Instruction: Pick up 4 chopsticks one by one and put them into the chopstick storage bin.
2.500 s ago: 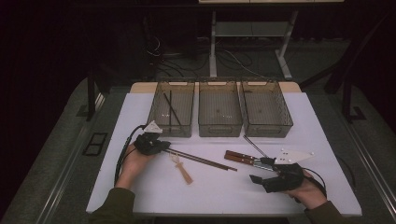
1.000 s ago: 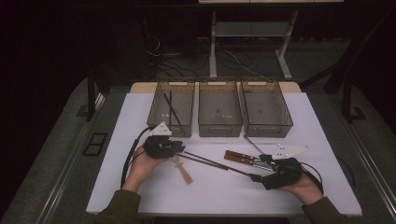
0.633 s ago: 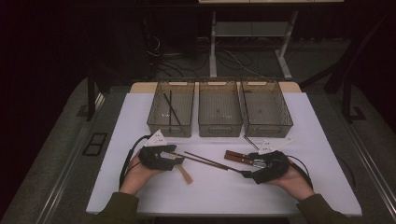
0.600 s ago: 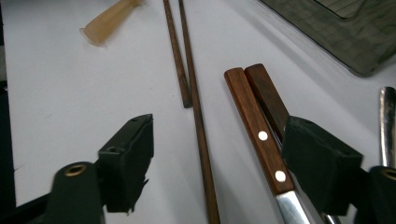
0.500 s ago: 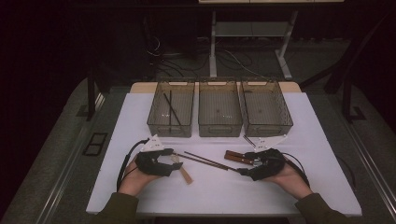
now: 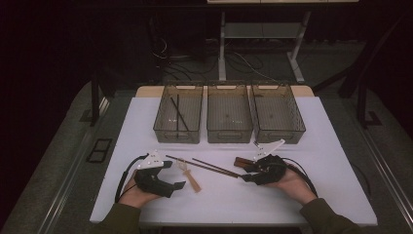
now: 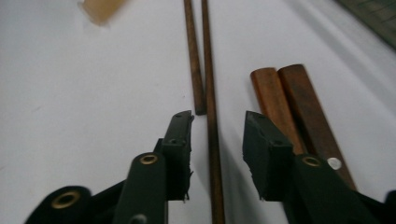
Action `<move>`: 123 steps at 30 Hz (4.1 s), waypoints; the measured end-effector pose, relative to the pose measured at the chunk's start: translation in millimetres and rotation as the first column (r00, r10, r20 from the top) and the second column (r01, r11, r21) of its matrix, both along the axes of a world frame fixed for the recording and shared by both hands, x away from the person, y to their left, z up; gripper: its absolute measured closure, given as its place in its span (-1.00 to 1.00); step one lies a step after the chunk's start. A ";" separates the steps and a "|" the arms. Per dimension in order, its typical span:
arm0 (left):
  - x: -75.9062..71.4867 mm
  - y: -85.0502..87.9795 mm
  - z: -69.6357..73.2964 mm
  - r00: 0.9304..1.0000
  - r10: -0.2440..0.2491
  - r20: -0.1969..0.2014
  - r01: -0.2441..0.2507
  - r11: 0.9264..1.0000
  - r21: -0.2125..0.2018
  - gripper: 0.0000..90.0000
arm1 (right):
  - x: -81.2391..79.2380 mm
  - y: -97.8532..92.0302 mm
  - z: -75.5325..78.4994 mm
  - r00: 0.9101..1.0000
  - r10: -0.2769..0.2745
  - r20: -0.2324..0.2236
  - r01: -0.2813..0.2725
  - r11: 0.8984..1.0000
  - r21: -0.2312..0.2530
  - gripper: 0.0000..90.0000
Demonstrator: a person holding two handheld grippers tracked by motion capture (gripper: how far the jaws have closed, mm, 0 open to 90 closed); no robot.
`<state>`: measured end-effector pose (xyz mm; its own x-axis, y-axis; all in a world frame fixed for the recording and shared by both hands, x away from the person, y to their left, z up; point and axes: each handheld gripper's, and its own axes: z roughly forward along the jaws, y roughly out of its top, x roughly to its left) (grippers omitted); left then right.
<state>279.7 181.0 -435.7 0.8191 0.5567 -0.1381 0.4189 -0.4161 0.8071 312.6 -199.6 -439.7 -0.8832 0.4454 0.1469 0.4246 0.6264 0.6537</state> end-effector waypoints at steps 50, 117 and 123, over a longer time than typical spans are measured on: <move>-3.5 -11.0 -1.2 0.997 -0.081 0.005 0.081 0.997 0.015 -0.97 | -8.9 -14.1 16.9 0.993 -0.004 0.115 -0.003 0.998 0.062 0.89; -1.2 -10.6 -2.1 0.999 -0.052 -0.004 0.052 0.998 -0.040 -1.00 | 63.0 9.6 100.5 0.946 -0.249 0.207 0.187 0.942 0.280 0.89; -1.8 -12.0 -2.2 0.999 -0.046 -0.013 0.045 0.998 -0.042 -1.00 | 75.4 25.8 103.9 0.944 -0.262 0.202 0.200 0.938 0.282 0.89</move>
<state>278.0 169.0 -437.9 0.8412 0.5127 -0.1718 0.4114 -0.4009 0.8185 388.0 -173.8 -335.7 -0.7833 0.6158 0.0846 0.3533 0.3291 0.8757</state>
